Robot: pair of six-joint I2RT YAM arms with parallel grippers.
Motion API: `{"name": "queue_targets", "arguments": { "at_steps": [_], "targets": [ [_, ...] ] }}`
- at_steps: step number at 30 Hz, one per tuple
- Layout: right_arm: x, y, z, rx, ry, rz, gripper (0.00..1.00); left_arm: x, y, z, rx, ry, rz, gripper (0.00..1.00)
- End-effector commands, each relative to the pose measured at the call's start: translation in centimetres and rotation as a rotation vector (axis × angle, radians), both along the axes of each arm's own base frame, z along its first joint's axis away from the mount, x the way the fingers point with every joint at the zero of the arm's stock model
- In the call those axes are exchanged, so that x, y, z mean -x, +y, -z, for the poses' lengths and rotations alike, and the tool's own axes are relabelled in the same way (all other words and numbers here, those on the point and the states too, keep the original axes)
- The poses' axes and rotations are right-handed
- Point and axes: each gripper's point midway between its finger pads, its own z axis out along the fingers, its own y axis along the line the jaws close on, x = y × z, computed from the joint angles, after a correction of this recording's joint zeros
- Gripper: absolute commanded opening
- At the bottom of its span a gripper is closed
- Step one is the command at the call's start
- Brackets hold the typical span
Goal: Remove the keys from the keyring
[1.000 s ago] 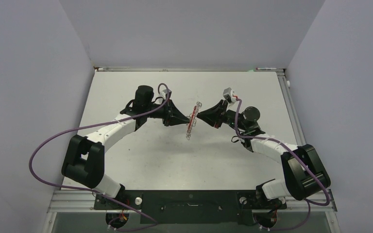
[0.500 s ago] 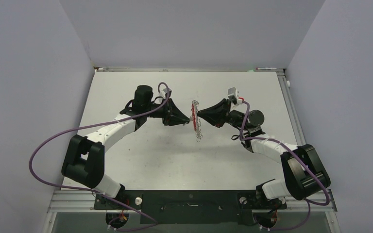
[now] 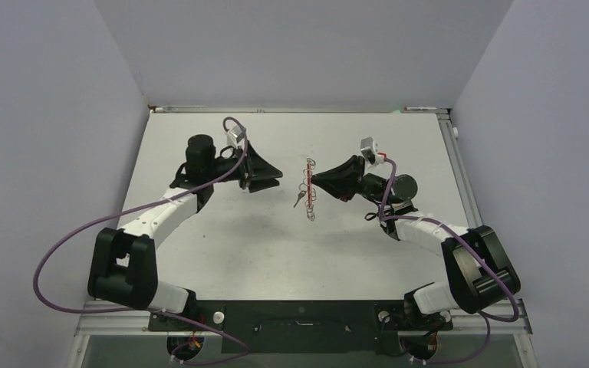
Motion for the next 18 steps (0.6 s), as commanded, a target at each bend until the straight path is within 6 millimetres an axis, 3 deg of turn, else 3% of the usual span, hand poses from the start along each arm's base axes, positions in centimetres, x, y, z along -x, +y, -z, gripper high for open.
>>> {"name": "queue_targets", "arguments": {
  "at_steps": [1, 6, 10, 13, 18],
  "targets": [
    [0.4, -0.2, -2.3, -0.072, -0.069, 0.004, 0.05, -2.1, 3.0, -5.1, 0.029, -0.439, -0.086, 0.53],
    [0.4, -0.1, -2.6, -0.104, -0.036, 0.000, 0.05, -1.5, 3.1, -7.4, -0.001, -0.727, -0.033, 0.48],
    [0.3, -0.1, -2.7, -0.125, -0.004, -0.005, 0.05, 0.0, 2.1, -7.7, 0.018, -0.851, 0.031, 0.40],
    [0.4, -0.1, -2.7, -0.133, 0.009, -0.008, 0.05, 1.0, 1.1, -7.5, 0.056, -0.897, 0.063, 0.34],
    [0.4, -0.1, -2.9, -0.147, 0.026, -0.013, 0.05, 2.3, -0.3, -7.5, 0.117, -0.941, 0.102, 0.31]
  ]
}}
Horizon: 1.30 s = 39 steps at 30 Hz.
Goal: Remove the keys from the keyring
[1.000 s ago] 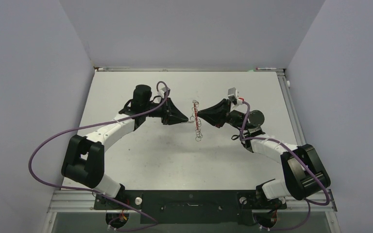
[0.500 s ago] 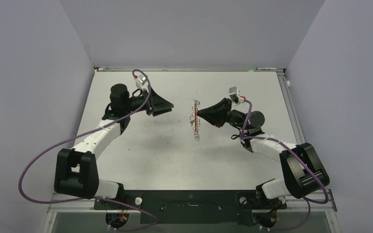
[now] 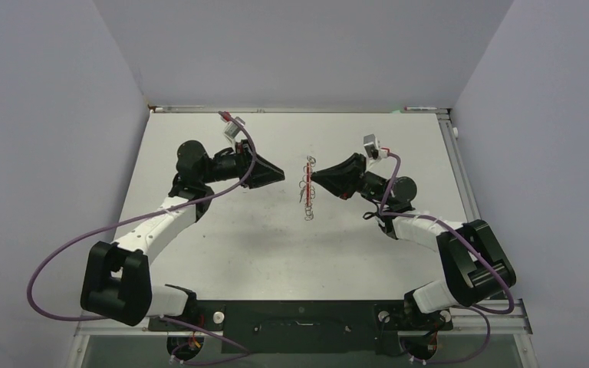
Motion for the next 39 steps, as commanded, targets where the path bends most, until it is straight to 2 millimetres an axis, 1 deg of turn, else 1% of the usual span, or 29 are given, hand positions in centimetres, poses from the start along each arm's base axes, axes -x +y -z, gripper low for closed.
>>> {"name": "queue_targets", "arguments": {
  "at_steps": [1, 5, 10, 16, 20, 24, 31, 35, 36, 37, 39],
  "targets": [
    [0.7, -0.1, -2.2, -0.065, -0.070, -0.002, 0.05, 1.3, -1.1, -1.8, 0.058, -0.177, 0.062, 0.31],
    [0.9, 0.1, -2.2, -0.065, -0.065, -0.013, 0.05, 1.3, -2.0, -1.5, 0.077, -0.181, 0.076, 0.31],
    [1.0, 0.4, -2.2, -0.066, -0.061, -0.022, 0.05, 1.6, -3.3, -0.6, 0.070, -0.159, 0.106, 0.31],
    [1.2, 0.6, -2.1, -0.065, -0.060, -0.032, 0.05, 1.6, -4.0, -0.1, 0.063, -0.140, 0.120, 0.31],
    [1.2, 0.7, -2.1, -0.064, -0.059, -0.035, 0.05, 2.1, -4.6, 0.2, 0.061, -0.135, 0.142, 0.30],
    [1.4, 0.9, -2.0, -0.063, -0.058, -0.042, 0.05, 2.1, -5.0, 0.4, 0.063, -0.129, 0.148, 0.25],
    [1.5, 0.9, -2.0, -0.064, -0.057, -0.047, 0.05, 2.0, -5.1, -0.3, 0.090, -0.140, 0.141, 0.20],
    [1.4, 1.0, -1.8, -0.059, -0.047, -0.048, 0.05, 1.9, -5.0, -0.6, 0.097, -0.145, 0.135, 0.09],
    [1.4, 1.0, -1.6, -0.056, -0.042, -0.048, 0.05, 1.9, -5.0, -0.7, 0.098, -0.146, 0.134, 0.03],
    [1.3, 1.0, -1.5, -0.052, -0.035, -0.048, 0.05, 1.8, -4.9, -0.6, 0.095, -0.141, 0.129, 0.00],
    [1.2, 1.1, -1.1, -0.041, -0.021, -0.048, 0.05, 1.5, -4.9, -0.4, 0.084, -0.127, 0.117, 0.00]
  ]
}}
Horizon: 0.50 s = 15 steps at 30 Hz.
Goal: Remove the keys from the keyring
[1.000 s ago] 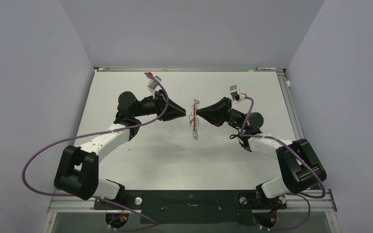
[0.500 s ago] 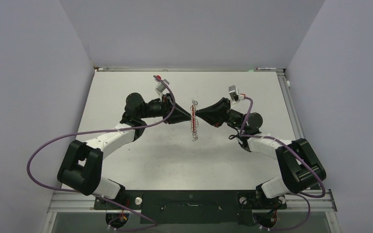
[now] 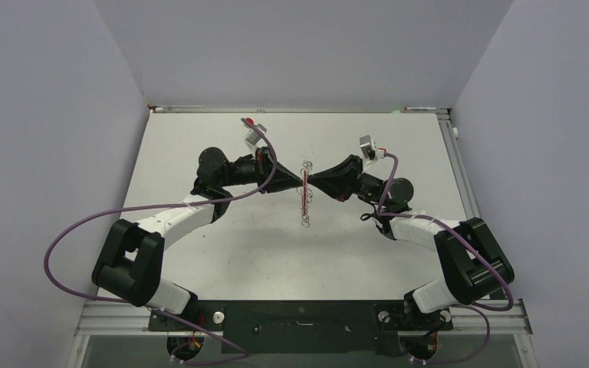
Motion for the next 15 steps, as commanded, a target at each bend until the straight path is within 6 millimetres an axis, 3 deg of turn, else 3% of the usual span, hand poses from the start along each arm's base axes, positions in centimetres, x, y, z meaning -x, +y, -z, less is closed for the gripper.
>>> {"name": "queue_targets", "arguments": {
  "at_steps": [1, 3, 7, 11, 15],
  "targets": [
    [0.2, 0.2, -0.9, -0.017, -0.047, -0.004, 0.05, -0.6, 0.1, -1.5, 0.024, -0.063, -0.026, 0.00],
    [0.0, 0.4, -0.5, -0.003, -0.024, -0.008, 0.06, -0.7, 0.3, -1.2, 0.006, -0.060, -0.032, 0.00],
    [-1.0, 0.4, 0.8, 0.040, 0.060, 0.009, 0.21, -1.4, 0.7, 0.3, -0.079, -0.026, -0.046, 0.00],
    [-2.7, 0.1, 3.1, 0.113, 0.159, 0.055, 0.50, -1.7, 1.2, 2.8, -0.248, -0.034, -0.052, 0.00],
    [-3.8, -0.5, 5.2, 0.173, 0.188, 0.118, 0.57, -1.3, 2.1, 5.7, -0.436, -0.062, -0.061, 0.00]
  ]
}}
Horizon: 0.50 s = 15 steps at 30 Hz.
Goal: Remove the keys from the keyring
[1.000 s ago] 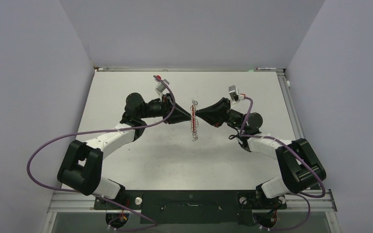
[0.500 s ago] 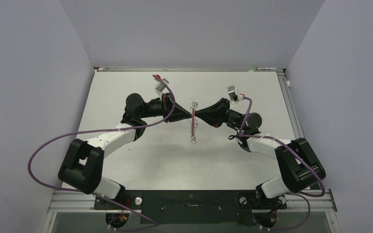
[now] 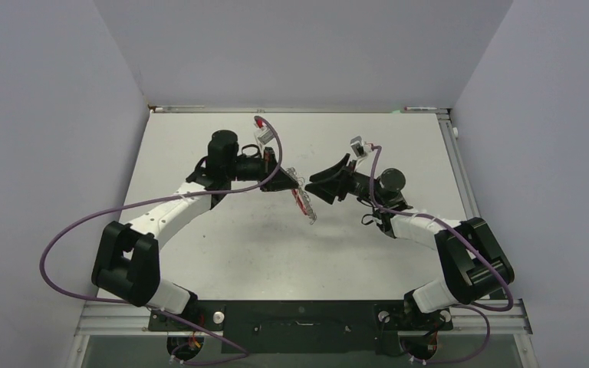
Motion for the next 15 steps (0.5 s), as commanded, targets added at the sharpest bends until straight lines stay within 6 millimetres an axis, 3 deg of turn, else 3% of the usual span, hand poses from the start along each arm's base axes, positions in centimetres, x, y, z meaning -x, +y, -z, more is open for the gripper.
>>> {"name": "queue_targets", "arguments": {
  "at_steps": [1, 7, 15],
  "targets": [
    [-1.7, -0.5, 1.5, 0.080, -0.011, 0.058, 0.57, 1.2, 1.6, 1.8, -0.220, -0.118, 0.028, 0.00],
    [-0.1, -0.4, 3.1, 0.207, -0.152, -0.066, 0.53, 2.3, 2.9, 5.2, -0.379, -0.201, 0.092, 0.00],
    [2.6, 0.4, 4.6, 0.290, -0.312, -0.247, 0.46, 3.1, 2.8, 8.4, -0.535, -0.397, 0.219, 0.00]
  ]
}}
